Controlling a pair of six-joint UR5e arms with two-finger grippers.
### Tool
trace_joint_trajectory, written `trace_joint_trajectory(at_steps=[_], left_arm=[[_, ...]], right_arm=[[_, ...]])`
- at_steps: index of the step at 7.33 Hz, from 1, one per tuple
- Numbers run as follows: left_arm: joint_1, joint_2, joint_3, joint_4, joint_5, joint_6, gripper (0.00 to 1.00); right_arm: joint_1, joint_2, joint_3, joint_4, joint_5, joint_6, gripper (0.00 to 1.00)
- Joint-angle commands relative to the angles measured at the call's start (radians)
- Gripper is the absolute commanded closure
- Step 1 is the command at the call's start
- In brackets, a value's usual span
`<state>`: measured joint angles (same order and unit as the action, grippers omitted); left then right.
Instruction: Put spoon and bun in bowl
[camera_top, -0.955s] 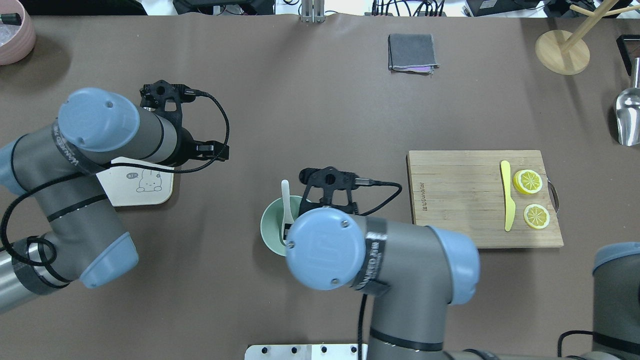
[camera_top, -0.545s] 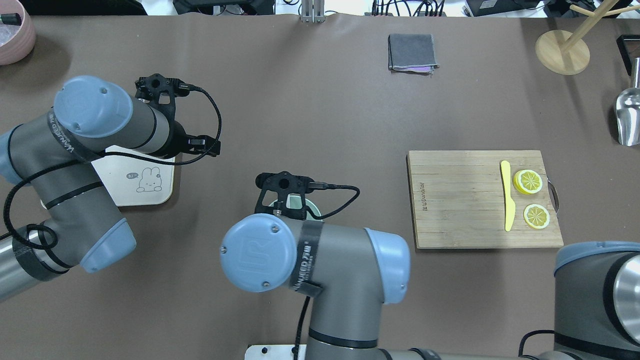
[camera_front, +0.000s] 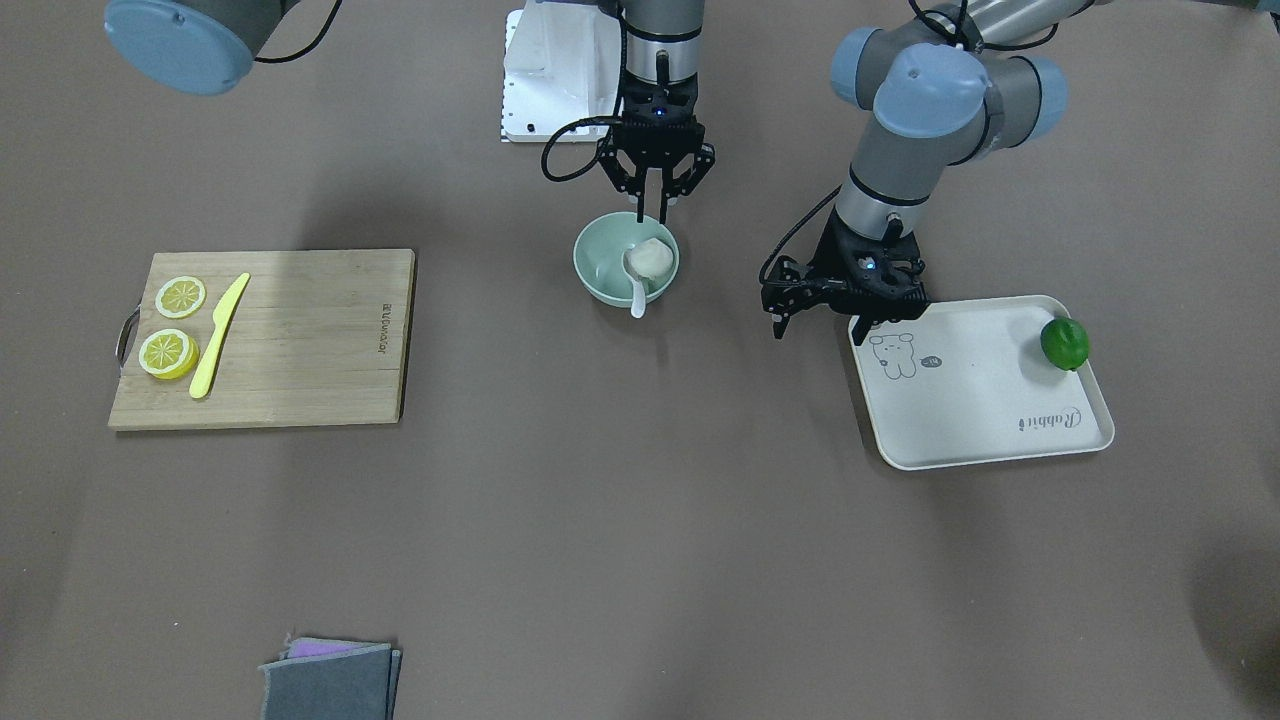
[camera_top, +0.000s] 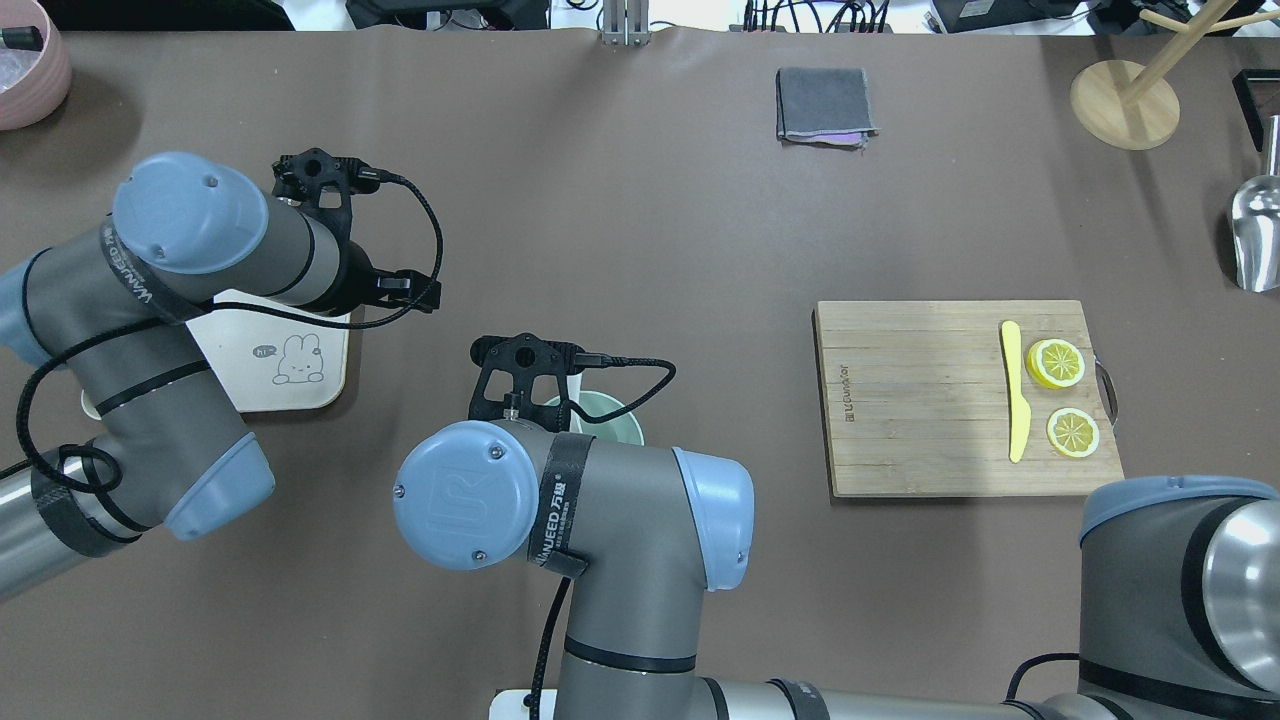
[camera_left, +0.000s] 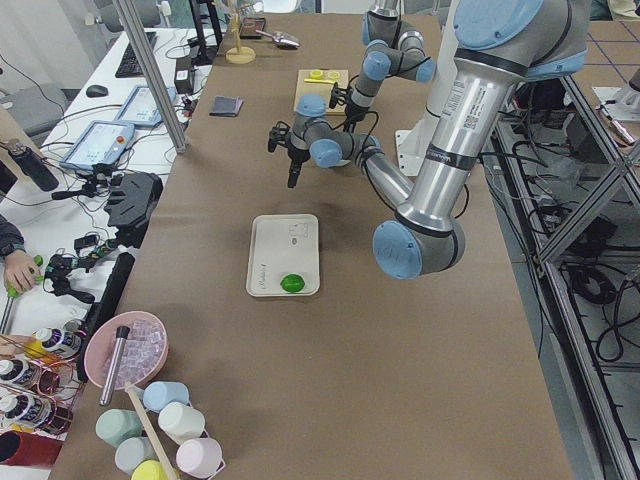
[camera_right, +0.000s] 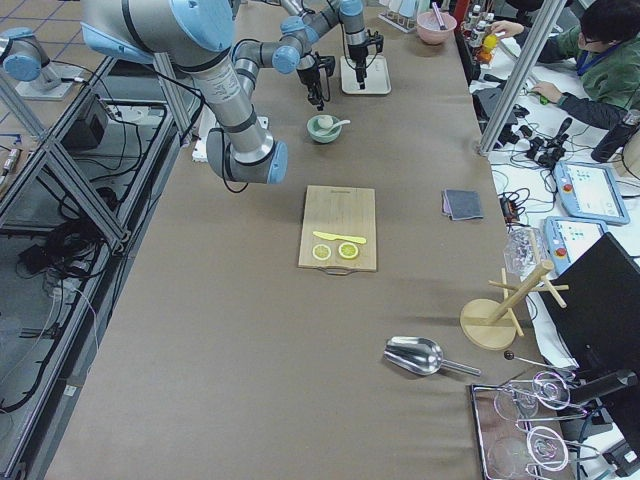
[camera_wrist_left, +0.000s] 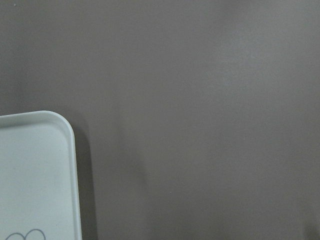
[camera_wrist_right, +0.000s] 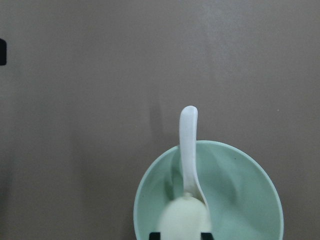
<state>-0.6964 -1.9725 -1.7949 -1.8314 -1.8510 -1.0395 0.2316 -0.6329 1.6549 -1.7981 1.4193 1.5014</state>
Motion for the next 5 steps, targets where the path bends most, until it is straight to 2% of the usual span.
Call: trace_joint_trajectory(at_steps=[1, 2, 3, 4, 5], left_arm=[[0.000, 0.001, -0.001, 0.001, -0.001, 0.001, 0.02], [-0.017, 0.000, 0.000, 0.014, -0.028, 0.012, 0.02], [-0.096, 0.016, 0.002, 0.047, -0.142, 0.118, 0.02], [-0.197, 0.044, -0.003, 0.128, -0.215, 0.262, 0.02], [-0.265, 0.082, -0.026, 0.203, -0.224, 0.400, 0.02]], right_arm=[[0.015, -0.001, 0.020, -0.003, 0.024, -0.007, 0.00], [0.053, -0.008, 0.057, -0.018, 0.085, -0.036, 0.00], [0.108, -0.014, 0.074, -0.047, 0.145, -0.071, 0.00], [0.183, -0.060, 0.092, -0.049, 0.212, -0.149, 0.00], [0.277, -0.141, 0.132, -0.041, 0.251, -0.278, 0.00]])
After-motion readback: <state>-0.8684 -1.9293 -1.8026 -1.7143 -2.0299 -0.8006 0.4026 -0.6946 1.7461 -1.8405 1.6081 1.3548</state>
